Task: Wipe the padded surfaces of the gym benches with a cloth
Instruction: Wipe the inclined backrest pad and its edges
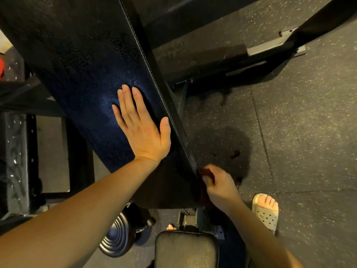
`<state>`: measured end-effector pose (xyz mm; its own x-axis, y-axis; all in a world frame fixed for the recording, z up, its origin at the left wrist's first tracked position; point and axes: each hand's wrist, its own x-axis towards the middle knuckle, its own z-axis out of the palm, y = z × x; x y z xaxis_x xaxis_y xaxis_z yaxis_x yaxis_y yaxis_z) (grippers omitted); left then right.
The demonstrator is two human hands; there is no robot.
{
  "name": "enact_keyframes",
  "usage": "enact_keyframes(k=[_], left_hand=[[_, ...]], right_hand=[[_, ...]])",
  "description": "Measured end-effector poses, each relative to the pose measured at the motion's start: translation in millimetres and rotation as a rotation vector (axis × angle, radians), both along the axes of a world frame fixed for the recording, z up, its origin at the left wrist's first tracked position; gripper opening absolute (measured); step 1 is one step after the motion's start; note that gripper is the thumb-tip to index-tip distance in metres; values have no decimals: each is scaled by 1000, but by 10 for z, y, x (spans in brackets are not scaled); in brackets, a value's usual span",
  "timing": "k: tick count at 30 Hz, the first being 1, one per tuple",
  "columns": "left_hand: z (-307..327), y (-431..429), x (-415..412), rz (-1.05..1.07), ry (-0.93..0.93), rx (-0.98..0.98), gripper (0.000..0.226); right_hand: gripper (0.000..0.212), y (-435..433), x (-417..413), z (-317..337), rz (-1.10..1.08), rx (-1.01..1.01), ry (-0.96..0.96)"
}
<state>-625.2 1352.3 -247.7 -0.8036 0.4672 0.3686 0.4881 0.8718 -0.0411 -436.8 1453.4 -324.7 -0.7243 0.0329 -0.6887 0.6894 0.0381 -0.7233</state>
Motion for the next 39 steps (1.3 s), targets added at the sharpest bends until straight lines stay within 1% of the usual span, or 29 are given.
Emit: enact_keyframes(k=[1,2,3,4,7,9,10,11,12,15,16,17,18,19,21,22,23,24,26,27,28,29,30,32,33,34,37,39], left_hand=[[2,-3,-1,2,1,2,83],[0,-6,1,3,4,2,83],[0,-6,3,4,6,0,83],[1,-5,2,6,6,-2,83],[4,-3,-9,8,6,-2,83],[10,-4,-7,6,9,-6,83],[7,-4,-7,2,7,-9,83],[6,-6,-6,1,4,-11,83],[8,-7,-6,3,3,-9,83],[2,-8,2,5,8,-1,83],[1,-7,0,2,8,1,83],[0,-6,-1,1,8,3,83],[0,-4,-5,1,9,5,83],[1,-4,-6,1,8,7,83],[1,-6,-6,3,10,5,83],[3,-7,-6,4,11,4,83],[4,-6,-6,4,9,3,84],[5,-3,0,4,7,3,84],[9,1,4,6,9,6,84],[9,3,4,6,9,8,83],[9,3,2,4,9,7,83],[7,2,1,2,9,6,83],[6,2,-1,-1,8,7,83],[8,0,-2,-7,7,11,83],[7,-2,-4,-11,8,13,83],[5,-5,-6,-14,8,15,83],[3,-11,-6,-13,5,11,83],[9,-9,-4,-17,-5,16,84]], right_hand=[[14,-8,112,-57,119,27,-104],[13,12,153,-106,203,66,-153],[14,48,117,-112,215,85,-150],[14,83,18,-83,162,82,-85],[15,214,-517,217,-94,16,170],[15,264,-772,363,-181,35,286],[16,255,-764,355,-190,24,307],[17,221,-650,286,-174,-6,285],[18,167,-451,148,-119,-17,218],[20,-22,318,-183,229,74,-97],[20,-43,434,-232,264,91,-152],[19,-43,431,-246,229,87,-149],[17,-29,329,-215,149,63,-103],[15,6,178,-135,41,22,-27],[14,79,-147,53,-102,20,157],[14,81,-216,99,-151,17,216],[15,63,-196,104,-170,-4,222],[14,40,-103,73,-152,-42,180],[12,5,139,-31,13,-59,-43],[10,12,226,-83,125,7,-141],[6,35,260,-143,180,78,-181],[3,65,252,-169,156,138,-186],[2,83,218,-183,67,189,-182],[8,80,163,-193,-123,303,-214],[11,57,161,-207,-193,322,-263],[12,26,163,-218,-256,281,-326],[9,-72,165,-162,-527,-53,-512],[10,-91,123,-64,-651,-169,-532]])
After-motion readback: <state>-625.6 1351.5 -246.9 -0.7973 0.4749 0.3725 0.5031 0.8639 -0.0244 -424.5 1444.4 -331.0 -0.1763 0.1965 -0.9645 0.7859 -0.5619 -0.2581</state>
